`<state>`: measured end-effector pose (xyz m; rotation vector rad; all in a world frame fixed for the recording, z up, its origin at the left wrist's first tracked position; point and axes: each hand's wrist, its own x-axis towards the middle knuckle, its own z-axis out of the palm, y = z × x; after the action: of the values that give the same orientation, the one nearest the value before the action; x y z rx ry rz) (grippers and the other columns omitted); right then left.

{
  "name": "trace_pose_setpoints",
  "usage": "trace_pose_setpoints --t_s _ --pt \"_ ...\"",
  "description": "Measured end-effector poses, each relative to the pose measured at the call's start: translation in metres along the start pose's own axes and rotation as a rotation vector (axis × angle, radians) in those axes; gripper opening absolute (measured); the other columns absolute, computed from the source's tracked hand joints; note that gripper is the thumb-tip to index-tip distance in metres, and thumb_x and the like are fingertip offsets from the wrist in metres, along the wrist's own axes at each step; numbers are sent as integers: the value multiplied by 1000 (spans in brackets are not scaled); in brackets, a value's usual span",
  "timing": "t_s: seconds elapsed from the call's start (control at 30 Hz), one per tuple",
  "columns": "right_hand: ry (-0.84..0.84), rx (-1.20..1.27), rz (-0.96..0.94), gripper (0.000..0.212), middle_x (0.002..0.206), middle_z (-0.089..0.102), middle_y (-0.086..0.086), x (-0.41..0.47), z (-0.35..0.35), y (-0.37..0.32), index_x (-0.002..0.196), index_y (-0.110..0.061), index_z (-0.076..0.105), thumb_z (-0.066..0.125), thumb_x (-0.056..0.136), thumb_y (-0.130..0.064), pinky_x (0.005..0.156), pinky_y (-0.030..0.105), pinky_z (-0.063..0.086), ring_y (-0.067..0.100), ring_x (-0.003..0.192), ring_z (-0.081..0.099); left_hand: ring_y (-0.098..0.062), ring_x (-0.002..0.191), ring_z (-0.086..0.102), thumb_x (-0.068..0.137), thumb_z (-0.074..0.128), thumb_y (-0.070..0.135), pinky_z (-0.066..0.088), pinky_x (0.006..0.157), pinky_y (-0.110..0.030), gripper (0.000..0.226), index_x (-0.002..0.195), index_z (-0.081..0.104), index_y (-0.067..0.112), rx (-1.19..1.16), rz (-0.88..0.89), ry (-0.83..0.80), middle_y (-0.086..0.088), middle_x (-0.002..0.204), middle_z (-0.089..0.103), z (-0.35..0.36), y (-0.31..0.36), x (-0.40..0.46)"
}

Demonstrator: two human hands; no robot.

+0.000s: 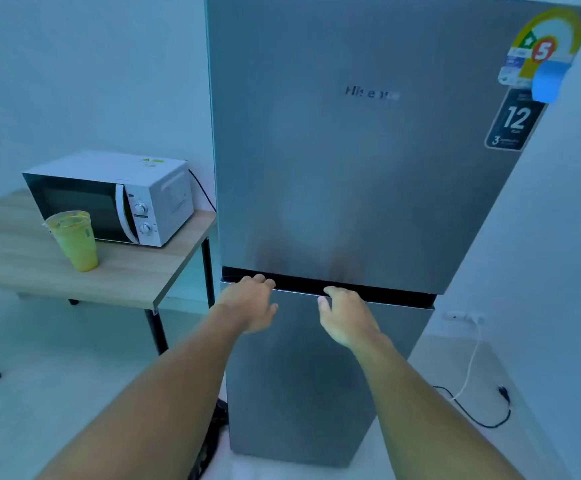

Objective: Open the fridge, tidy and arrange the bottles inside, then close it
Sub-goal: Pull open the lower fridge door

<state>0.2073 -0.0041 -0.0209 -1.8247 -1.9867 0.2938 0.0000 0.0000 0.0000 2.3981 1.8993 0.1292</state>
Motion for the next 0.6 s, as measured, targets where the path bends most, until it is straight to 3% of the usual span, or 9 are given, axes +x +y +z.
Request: trace_pose_setpoints --t_s 0.1,0.2,0.37,0.47,0.6 --pt "11 -3 28 33 88 57 5 3 9 1 79 -9 47 38 101 -31 81 39 41 29 93 50 -26 129 43 98 39 45 43 100 -44 55 143 38 14 9 -17 -13 -6 140 46 15 -1 4" --pt "-20 -1 77 32 96 60 10 8 16 4 83 -12 46 33 104 -32 88 40 40 32 97 50 -25 133 40 98 35 48 37 108 -43 58 143 38 12 -8 -13 5 -6 143 45 28 -9 10" --pt "49 -12 142 46 81 61 7 21 19 7 76 -14 51 25 105 -39 71 38 44 31 83 53 -25 134 41 98 20 58 23 117 -45 68 140 44 9 -43 -75 -28 -8 142 49 30 -31 23" --pt "87 92 233 58 77 63 8 28 16 -3 61 -16 48 20 104 -44 71 36 39 31 82 52 -30 118 53 99 15 59 34 108 -43 71 120 61 9 -168 -174 52 -9 126 57 25 -24 25" --pt "115 105 293 64 83 66 12 32 24 -1 59 -16 50 17 103 -50 73 36 40 33 88 54 -32 96 59 100 13 54 45 80 -39 71 91 67 8 -279 -313 151 -10 108 62 27 -12 34"
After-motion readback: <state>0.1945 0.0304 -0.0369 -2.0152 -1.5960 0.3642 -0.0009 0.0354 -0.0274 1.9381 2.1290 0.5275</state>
